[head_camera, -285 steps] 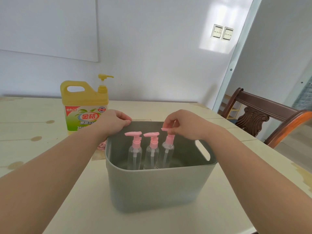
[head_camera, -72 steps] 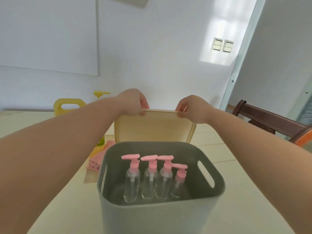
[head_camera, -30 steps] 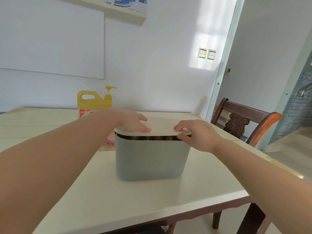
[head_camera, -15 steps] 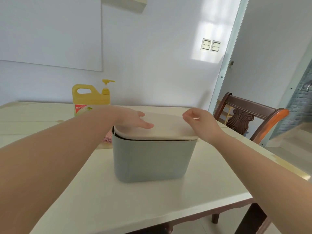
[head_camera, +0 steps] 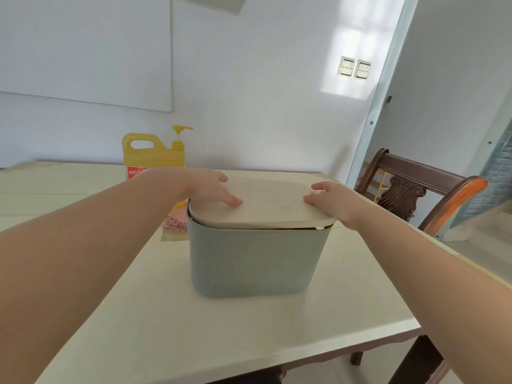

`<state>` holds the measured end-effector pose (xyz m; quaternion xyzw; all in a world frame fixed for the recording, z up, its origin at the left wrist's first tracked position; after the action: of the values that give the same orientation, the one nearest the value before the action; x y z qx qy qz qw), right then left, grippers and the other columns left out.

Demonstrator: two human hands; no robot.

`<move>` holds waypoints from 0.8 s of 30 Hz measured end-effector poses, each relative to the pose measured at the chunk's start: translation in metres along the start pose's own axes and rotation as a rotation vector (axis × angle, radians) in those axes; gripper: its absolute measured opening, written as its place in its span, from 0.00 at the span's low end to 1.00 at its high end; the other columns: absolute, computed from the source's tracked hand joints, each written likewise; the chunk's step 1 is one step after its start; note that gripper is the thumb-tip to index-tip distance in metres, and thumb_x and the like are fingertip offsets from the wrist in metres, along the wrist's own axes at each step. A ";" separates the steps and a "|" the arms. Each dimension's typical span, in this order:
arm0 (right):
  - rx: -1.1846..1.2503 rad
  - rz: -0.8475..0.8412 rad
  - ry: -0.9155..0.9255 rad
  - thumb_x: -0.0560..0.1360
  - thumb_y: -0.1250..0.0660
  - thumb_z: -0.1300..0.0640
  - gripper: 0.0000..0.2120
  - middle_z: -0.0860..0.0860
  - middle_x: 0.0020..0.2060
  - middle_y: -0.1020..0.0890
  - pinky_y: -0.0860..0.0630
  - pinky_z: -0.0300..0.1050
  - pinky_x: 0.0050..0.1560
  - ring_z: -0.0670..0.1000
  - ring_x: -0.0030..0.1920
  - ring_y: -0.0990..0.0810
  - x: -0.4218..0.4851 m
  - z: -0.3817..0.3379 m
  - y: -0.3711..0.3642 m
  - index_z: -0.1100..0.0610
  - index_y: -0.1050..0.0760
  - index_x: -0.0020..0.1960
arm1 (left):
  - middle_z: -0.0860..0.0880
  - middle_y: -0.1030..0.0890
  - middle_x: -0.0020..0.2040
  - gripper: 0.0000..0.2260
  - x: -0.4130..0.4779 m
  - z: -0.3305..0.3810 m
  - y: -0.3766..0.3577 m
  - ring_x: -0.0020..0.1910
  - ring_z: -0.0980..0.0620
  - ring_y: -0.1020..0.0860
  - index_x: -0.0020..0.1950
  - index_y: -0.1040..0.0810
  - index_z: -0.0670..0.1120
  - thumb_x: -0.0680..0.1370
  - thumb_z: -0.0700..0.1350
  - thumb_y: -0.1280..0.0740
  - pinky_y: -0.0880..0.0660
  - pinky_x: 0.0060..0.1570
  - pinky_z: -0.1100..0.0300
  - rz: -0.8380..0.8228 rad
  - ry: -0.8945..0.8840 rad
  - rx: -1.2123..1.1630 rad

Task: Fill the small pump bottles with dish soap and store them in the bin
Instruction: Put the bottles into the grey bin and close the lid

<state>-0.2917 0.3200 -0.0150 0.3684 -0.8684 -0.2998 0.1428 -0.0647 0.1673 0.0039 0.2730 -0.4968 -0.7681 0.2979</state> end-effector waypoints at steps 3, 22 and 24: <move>0.004 -0.009 -0.004 0.75 0.31 0.51 0.26 0.52 0.67 0.29 0.32 0.48 0.66 0.54 0.63 0.27 -0.003 0.001 -0.001 0.52 0.31 0.71 | 0.48 0.38 0.74 0.36 -0.005 -0.007 0.006 0.69 0.43 0.35 0.75 0.41 0.48 0.73 0.60 0.32 0.33 0.66 0.50 0.056 0.061 -0.090; 0.155 -0.007 -0.054 0.75 0.31 0.57 0.18 0.62 0.65 0.25 0.30 0.47 0.55 0.55 0.48 0.24 -0.009 0.005 -0.002 0.66 0.25 0.61 | 0.45 0.26 0.58 0.18 -0.027 -0.010 0.035 0.52 0.44 0.25 0.62 0.29 0.43 0.75 0.50 0.33 0.28 0.48 0.55 0.276 0.104 -0.519; 0.125 -0.014 -0.046 0.75 0.31 0.56 0.16 0.60 0.64 0.24 0.28 0.49 0.60 0.56 0.51 0.22 -0.009 0.002 -0.004 0.63 0.23 0.59 | 0.46 0.26 0.54 0.15 -0.027 -0.013 0.033 0.49 0.44 0.23 0.58 0.28 0.44 0.75 0.50 0.32 0.25 0.50 0.54 0.257 0.112 -0.496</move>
<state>-0.2838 0.3254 -0.0197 0.3759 -0.8857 -0.2543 0.0974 -0.0311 0.1686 0.0334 0.1685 -0.3069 -0.8059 0.4775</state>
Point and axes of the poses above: each hand's wrist, its own x-axis towards the middle knuckle, its own y-axis out of the back of the hand, z = x × y, the point moved 7 cm from there along x, towards the middle knuckle
